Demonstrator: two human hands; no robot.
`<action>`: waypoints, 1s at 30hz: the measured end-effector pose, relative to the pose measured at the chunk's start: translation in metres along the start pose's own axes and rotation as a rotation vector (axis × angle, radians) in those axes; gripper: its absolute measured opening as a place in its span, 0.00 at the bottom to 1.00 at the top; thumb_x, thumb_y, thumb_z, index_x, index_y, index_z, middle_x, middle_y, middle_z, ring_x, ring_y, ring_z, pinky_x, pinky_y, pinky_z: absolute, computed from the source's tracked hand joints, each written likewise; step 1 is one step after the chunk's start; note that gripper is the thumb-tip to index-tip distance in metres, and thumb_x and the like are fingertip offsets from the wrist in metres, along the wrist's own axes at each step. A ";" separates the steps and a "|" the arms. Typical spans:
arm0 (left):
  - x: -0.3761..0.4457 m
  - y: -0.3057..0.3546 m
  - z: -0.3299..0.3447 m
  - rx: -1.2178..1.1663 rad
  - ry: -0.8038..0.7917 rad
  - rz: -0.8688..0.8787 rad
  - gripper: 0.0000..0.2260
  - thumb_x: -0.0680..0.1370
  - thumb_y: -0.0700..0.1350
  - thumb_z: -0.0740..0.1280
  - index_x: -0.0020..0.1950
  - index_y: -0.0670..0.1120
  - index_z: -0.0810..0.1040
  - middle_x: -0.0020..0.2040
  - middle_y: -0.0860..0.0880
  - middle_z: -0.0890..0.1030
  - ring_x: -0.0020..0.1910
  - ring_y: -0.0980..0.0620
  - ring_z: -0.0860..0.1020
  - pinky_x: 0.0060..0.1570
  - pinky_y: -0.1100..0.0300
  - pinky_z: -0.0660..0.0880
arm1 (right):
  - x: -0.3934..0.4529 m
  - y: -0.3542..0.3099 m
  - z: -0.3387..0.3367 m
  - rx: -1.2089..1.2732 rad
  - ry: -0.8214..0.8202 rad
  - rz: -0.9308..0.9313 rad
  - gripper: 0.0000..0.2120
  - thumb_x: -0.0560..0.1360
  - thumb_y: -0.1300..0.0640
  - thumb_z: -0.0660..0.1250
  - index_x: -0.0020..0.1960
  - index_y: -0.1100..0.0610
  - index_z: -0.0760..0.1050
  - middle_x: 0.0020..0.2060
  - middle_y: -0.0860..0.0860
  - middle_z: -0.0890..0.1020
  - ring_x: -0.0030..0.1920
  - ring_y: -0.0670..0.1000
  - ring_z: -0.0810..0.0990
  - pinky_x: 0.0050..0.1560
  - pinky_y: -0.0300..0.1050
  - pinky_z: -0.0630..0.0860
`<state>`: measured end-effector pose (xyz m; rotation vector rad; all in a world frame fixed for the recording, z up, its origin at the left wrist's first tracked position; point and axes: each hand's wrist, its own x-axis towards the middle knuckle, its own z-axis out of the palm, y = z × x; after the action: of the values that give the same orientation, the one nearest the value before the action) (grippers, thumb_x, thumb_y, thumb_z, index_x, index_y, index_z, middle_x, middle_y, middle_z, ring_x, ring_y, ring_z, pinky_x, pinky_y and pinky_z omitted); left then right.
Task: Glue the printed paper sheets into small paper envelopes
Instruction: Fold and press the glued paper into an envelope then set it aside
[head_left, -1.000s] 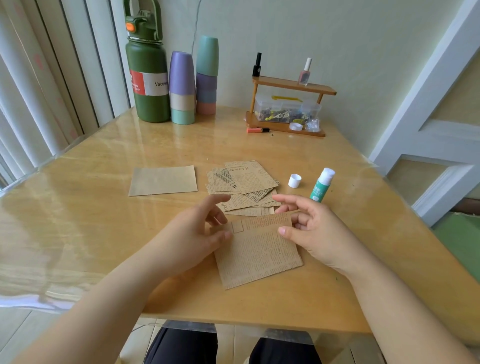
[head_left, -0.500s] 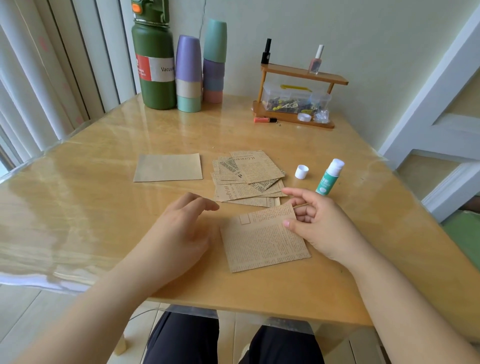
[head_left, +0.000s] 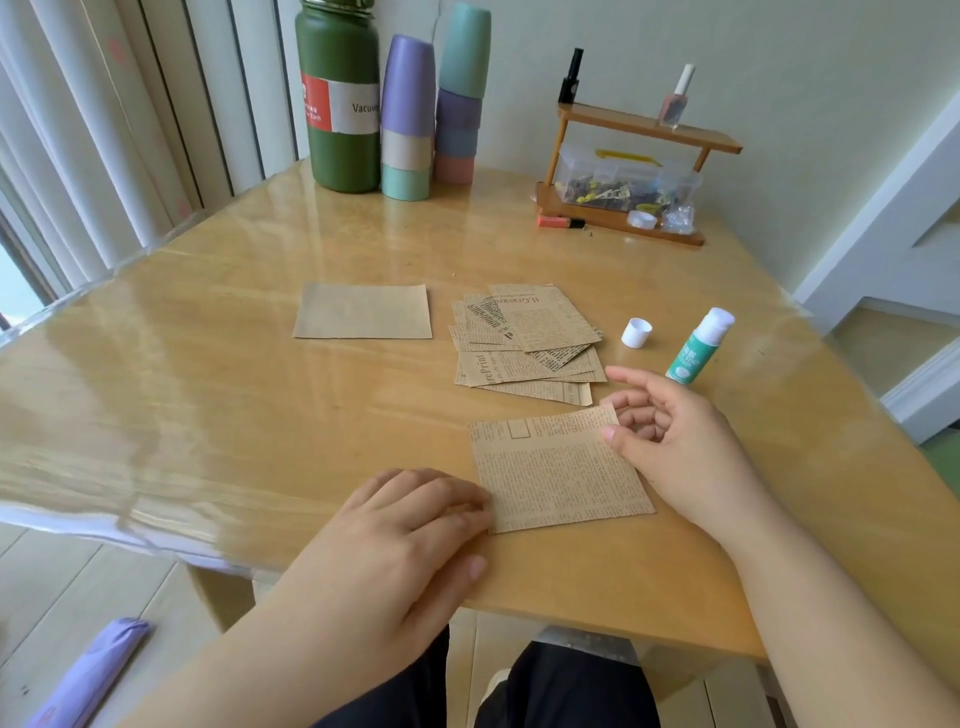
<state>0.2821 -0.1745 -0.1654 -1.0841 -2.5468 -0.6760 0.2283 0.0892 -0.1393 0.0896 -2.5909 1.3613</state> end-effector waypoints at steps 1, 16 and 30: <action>0.000 0.000 0.000 0.003 -0.001 0.004 0.14 0.78 0.51 0.59 0.56 0.49 0.80 0.56 0.56 0.78 0.55 0.54 0.75 0.56 0.57 0.69 | -0.001 0.000 0.000 0.001 0.004 0.001 0.28 0.70 0.68 0.71 0.54 0.36 0.72 0.46 0.46 0.81 0.46 0.51 0.78 0.51 0.43 0.76; -0.001 0.000 0.001 0.047 -0.041 0.039 0.15 0.79 0.51 0.58 0.60 0.51 0.79 0.61 0.56 0.77 0.57 0.52 0.75 0.57 0.54 0.69 | -0.004 0.003 0.000 -0.040 0.032 0.023 0.26 0.71 0.66 0.71 0.52 0.35 0.72 0.44 0.46 0.81 0.45 0.50 0.79 0.50 0.37 0.75; 0.059 -0.006 -0.015 0.018 -0.175 -0.405 0.29 0.74 0.64 0.55 0.71 0.52 0.61 0.67 0.57 0.66 0.68 0.53 0.61 0.66 0.54 0.60 | -0.019 -0.012 -0.016 -0.282 0.031 0.002 0.28 0.70 0.57 0.73 0.66 0.44 0.69 0.55 0.40 0.77 0.53 0.36 0.73 0.48 0.20 0.64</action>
<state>0.2397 -0.1506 -0.1293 -0.6472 -2.9540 -0.6743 0.2512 0.0940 -0.1248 0.0209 -2.7256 0.9759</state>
